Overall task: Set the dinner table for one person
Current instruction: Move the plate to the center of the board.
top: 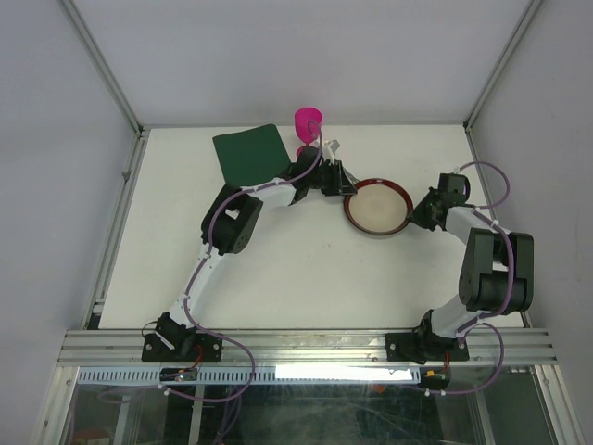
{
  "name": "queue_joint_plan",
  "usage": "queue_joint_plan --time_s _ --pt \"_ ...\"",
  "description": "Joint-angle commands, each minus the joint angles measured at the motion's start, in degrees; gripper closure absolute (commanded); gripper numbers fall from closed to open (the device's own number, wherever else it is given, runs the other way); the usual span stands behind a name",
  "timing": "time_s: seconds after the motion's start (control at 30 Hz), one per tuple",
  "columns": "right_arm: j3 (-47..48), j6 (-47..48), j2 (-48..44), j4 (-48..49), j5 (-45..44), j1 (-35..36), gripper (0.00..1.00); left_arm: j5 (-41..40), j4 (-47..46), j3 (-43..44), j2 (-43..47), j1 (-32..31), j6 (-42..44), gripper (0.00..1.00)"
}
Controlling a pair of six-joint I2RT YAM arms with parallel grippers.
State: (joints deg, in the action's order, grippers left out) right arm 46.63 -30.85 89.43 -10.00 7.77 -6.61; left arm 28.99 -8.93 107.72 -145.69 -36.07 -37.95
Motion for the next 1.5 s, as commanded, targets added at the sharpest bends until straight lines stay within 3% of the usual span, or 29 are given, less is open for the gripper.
queue_joint_plan --time_s 0.0,0.17,0.23,0.33,0.5,0.7,0.8,1.1,1.47 --pt "3.48 -0.56 -1.84 3.38 0.57 0.78 1.0 6.92 0.26 1.61 2.88 -4.97 -1.43 0.78" --pt "4.69 0.45 -1.75 1.89 -0.87 0.7 0.97 7.56 0.23 4.41 1.79 -5.54 -1.82 0.75" --pt "5.15 0.84 -1.54 1.05 -1.55 0.66 0.88 7.57 0.27 4.37 1.92 -5.76 -1.62 0.72" --pt "5.72 1.55 -1.49 -0.12 -1.99 0.7 0.62 7.86 0.67 4.29 2.28 -5.92 -1.24 0.64" --pt "6.13 2.65 -2.05 -1.61 -3.57 0.72 0.52 6.89 2.91 3.51 3.65 -6.05 1.0 0.53" --pt "7.0 3.18 -2.75 -3.04 -4.79 0.66 0.49 4.71 4.47 0.42 6.14 -6.05 3.63 0.24" --pt "7.52 3.49 -2.92 -4.1 -5.66 0.65 0.48 3.73 5.98 0.04 6.75 -6.03 4.87 0.02" --pt "9.9 4.48 -3.16 -9.89 -13.74 0.68 0.41 0.37 8.73 -1.76 8.83 -6.03 7.13 0.01" --pt "9.94 5.47 -9.11 -11.8 -16.21 0.68 0.4 -7.83 13.42 -5.35 14.23 -5.92 10.86 0.01"
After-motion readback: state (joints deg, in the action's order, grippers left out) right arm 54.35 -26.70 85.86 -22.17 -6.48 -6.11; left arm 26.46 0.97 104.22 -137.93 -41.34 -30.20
